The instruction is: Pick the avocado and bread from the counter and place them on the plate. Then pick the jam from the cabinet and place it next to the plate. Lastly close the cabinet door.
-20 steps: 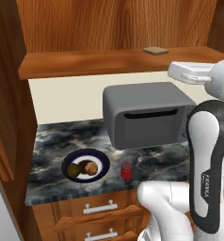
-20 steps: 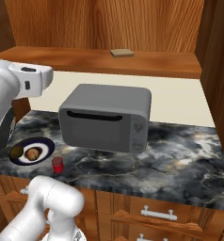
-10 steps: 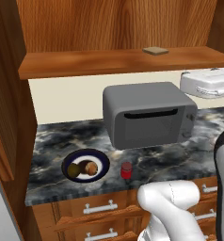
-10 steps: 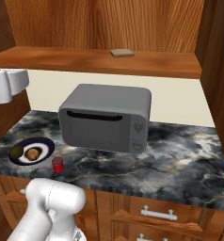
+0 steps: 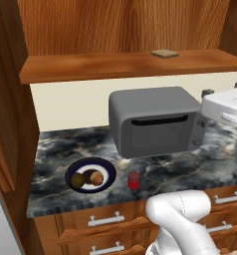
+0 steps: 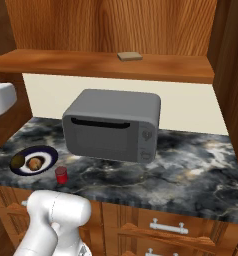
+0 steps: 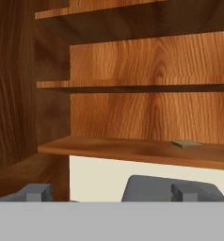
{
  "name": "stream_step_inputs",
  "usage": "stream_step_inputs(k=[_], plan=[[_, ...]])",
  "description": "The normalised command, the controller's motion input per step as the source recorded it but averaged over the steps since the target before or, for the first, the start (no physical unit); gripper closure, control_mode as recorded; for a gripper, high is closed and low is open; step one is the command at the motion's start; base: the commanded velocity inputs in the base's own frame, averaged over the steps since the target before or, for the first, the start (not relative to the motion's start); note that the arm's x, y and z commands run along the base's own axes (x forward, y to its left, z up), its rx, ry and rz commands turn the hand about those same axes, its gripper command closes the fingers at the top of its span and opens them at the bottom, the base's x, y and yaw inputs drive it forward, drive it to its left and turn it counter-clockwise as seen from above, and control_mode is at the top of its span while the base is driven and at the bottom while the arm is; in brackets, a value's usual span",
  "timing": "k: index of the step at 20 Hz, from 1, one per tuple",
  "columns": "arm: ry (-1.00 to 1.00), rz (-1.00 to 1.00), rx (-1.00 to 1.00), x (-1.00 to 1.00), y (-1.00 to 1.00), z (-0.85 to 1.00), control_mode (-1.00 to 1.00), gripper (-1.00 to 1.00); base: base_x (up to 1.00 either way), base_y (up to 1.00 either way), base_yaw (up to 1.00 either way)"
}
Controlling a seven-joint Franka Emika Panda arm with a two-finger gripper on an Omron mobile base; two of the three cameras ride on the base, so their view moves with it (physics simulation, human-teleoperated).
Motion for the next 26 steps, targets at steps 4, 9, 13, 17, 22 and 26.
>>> stream_step_inputs(k=[4, 9, 13, 17, 22, 26], plan=[[-0.02, 0.00, -0.04, -0.06, 0.10, 0.00, -1.00, -1.00, 0.00, 0.00, 0.00], [-0.01, 0.00, -0.02, 0.00, 0.03, -0.01, -1.00, -1.00, 0.00, 0.00, 0.00], [0.00, 0.00, 0.00, -0.08, 0.00, -0.02, -1.00, -1.00, 0.00, 0.00, 0.00], [0.00, 0.00, 0.00, -0.31, 0.00, -0.05, -1.00, -1.00, 0.00, 0.00, 0.00], [0.00, 0.00, 0.00, -0.36, 0.00, -0.07, -1.00, -1.00, 0.00, 0.00, 0.00], [0.00, 0.00, 0.00, -0.31, 0.00, -0.03, -1.00, -1.00, 0.00, 0.00, 0.00]])
